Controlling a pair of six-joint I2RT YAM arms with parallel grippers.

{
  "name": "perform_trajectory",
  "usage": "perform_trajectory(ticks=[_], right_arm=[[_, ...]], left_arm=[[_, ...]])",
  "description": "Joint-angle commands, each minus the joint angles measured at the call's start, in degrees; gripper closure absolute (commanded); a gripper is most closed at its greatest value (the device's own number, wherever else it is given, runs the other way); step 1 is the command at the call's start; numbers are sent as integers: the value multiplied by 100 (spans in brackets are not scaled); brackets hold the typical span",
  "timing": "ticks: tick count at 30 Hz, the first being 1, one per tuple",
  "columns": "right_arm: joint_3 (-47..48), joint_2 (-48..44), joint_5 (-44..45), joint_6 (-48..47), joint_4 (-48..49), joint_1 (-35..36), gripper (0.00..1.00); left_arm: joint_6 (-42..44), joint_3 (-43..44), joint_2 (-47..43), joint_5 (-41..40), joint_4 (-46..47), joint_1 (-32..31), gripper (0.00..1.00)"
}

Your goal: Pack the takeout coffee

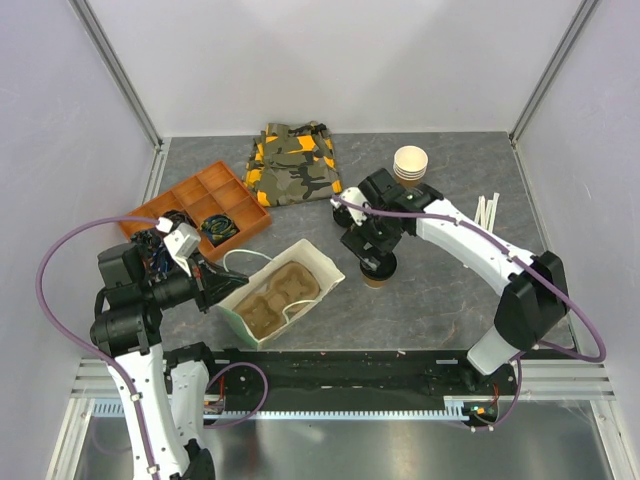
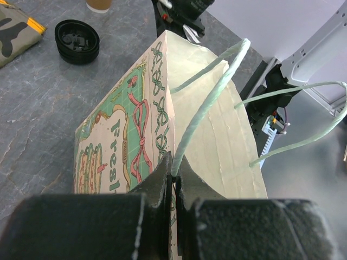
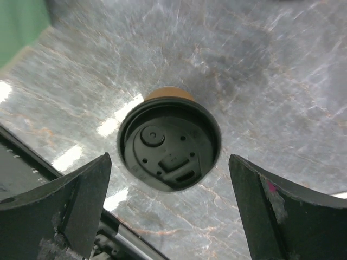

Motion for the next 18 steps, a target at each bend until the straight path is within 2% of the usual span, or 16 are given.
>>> perform_trajectory(ticks=[1,4,5,6,9,12,18], right_arm=[[1297,-256,-348,256,-220,-78,2],[2544,-72,-909,669,-632,-192,4],[2791,-45,-1372,783,-747,-227,6],[3089,-53,-1560,923,-896,-219,12],[2945,-325,-2270,986,-863,-219,19],[2671,-519,-2580,969,-879,-210,20],[2688,-423,-2441,732,-932,290,22]], left_arm=[[26,145,115,-42,76,-16,98],[-35,128,89,-77,102,-16,98],[-79,128,80,-129,137,-16,98],[-106,110,89,-147,146,-16,98],[-159,93,63,-174,181,-16,98],[-273,31,-16,-183,269,-25,98],[-308,22,-61,-200,287,-7,98]])
